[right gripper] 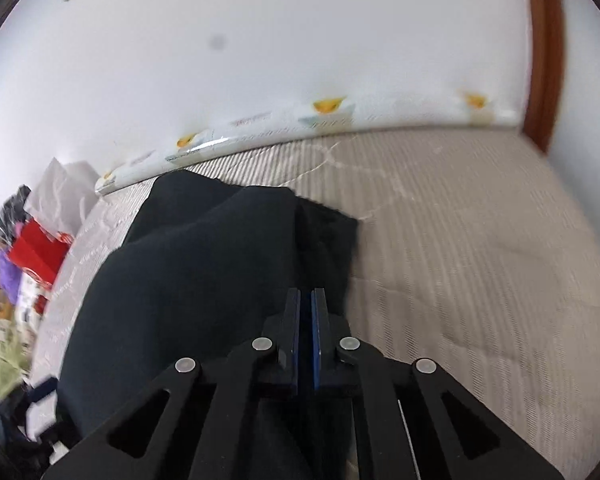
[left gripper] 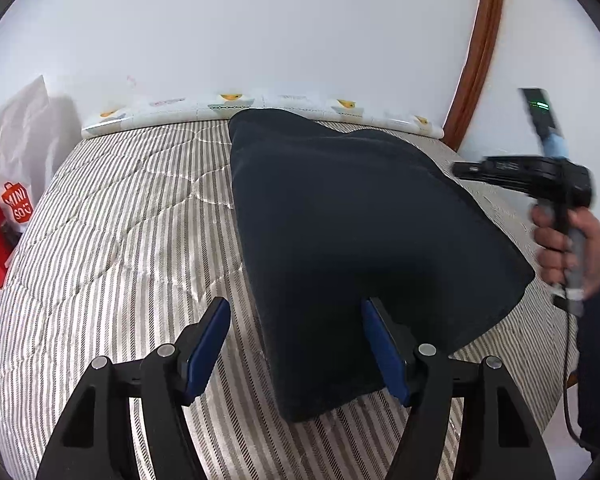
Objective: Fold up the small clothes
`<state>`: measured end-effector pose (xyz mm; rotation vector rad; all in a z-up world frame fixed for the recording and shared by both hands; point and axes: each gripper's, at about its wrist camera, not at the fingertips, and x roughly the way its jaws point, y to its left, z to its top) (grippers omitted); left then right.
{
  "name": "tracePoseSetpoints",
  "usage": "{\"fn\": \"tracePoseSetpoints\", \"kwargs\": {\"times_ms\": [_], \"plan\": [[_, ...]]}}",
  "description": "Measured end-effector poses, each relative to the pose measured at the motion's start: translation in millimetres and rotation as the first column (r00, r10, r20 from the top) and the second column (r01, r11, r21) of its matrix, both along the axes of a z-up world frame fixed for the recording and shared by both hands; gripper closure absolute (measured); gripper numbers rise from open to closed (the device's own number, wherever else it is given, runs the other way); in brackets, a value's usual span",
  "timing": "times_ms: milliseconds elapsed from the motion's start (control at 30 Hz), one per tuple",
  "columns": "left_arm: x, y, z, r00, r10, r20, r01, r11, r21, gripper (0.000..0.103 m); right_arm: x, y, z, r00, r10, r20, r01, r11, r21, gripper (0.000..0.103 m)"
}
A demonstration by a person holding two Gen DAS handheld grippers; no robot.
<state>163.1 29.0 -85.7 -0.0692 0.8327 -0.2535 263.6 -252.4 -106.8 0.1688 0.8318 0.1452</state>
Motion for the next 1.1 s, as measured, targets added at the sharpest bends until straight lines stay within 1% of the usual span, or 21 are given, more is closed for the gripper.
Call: {"fn": "tracePoseSetpoints", "kwargs": {"times_ms": [33,67,100,133,167,233,333,367,400,467,533,567,600,700,767,800,867,967,1000,1033,1100], "plan": [[-2,0,0,1.000,-0.001,0.000,0.001,1.000,-0.002,0.037,-11,-4,2,1.000,0.006,0.010,-0.006,1.000,0.013,0.090],[-4,1,-1,1.000,0.001,0.000,-0.001,1.000,-0.002,0.037,-27,-9,3,1.000,0.021,0.013,-0.022,0.999,0.041,0.078],[-5,1,-2,1.000,0.003,0.001,-0.003,1.000,-0.005,0.037,-36,-13,3,0.999,0.030,0.014,-0.031,0.998,0.056,0.064],[-8,2,-2,1.000,0.005,0.003,-0.005,1.000,-0.007,0.036,-47,-15,2,0.999,0.035,0.014,-0.036,0.997,0.069,0.059],[-10,2,-3,1.000,0.006,0.003,-0.006,1.000,-0.009,0.036,-59,-18,-1,0.999,0.037,0.014,-0.038,0.996,0.081,0.055],[-13,3,-4,1.000,0.010,0.002,-0.010,1.000,-0.013,0.036,-80,-20,-8,0.999,0.048,-0.002,-0.048,0.994,0.102,0.055],[-16,2,-6,1.000,0.016,0.009,-0.016,1.000,-0.014,0.036,-97,-18,-22,0.998,0.055,0.004,-0.055,0.987,0.148,0.055],[-16,1,-7,1.000,0.019,0.010,-0.019,1.000,-0.010,0.036,-97,-17,-29,0.998,0.057,-0.002,-0.056,0.985,0.161,0.065],[-16,1,-8,1.000,0.023,0.007,-0.023,1.000,-0.011,0.036,-98,-17,-34,0.998,0.056,0.000,-0.055,0.981,0.185,0.095],[-17,0,-7,1.000,0.030,0.002,-0.030,1.000,-0.011,0.036,-104,-24,-34,0.998,0.051,0.036,-0.058,0.973,0.222,0.098],[-20,-1,-6,0.999,0.034,-0.006,-0.034,0.999,-0.007,0.036,-122,-36,-25,0.994,0.027,0.110,-0.056,0.960,0.273,0.099],[-21,-2,-5,0.999,0.034,-0.007,-0.034,0.999,-0.003,0.036,-128,-37,-24,0.993,0.015,0.119,-0.047,0.961,0.272,0.100],[-23,-4,-5,0.999,0.033,-0.005,-0.033,0.999,0.008,0.036,-132,-36,-25,0.993,0.001,0.117,-0.031,0.965,0.259,0.100],[-27,-9,-5,0.999,0.044,0.006,-0.044,0.998,0.047,0.036,-132,-26,-34,0.997,-0.002,0.073,-0.013,0.980,0.198,0.100],[-30,-8,-4,0.998,0.055,-0.004,-0.055,0.998,0.036,0.036,-135,-23,-30,0.997,-0.019,0.074,0.006,0.986,0.166,0.099],[-31,-8,-3,0.998,0.059,-0.009,-0.059,0.998,0.029,0.036,-139,-21,-26,0.996,-0.029,0.080,0.018,0.991,0.133,0.098],[-35,-11,1,0.998,0.066,-0.015,-0.066,0.997,0.035,0.036,-145,-16,-21,0.996,-0.046,0.082,0.040,0.996,0.082,0.097],[-42,-14,10,0.996,0.085,-0.001,-0.085,0.995,0.043,0.036,-150,-10,-15,0.996,-0.046,0.072,0.046,0.999,0.011,0.095],[-45,-15,15,0.996,0.090,0.003,-0.090,0.995,0.040,0.036,-152,-6,-11,0.996,-0.060,0.064,0.062,0.997,-0.038,0.092],[-50,-15,22,0.995,0.096,0.009,-0.096,0.995,0.033,0.036,-156,-5,-9,0.996,-0.069,0.061,0.073,0.995,-0.063,0.090],[-58,-17,35,0.993,0.113,0.023,-0.114,0.993,0.032,0.036,-166,-5,3,0.992,-0.106,0.062,0.112,0.988,-0.108,0.079]]}}
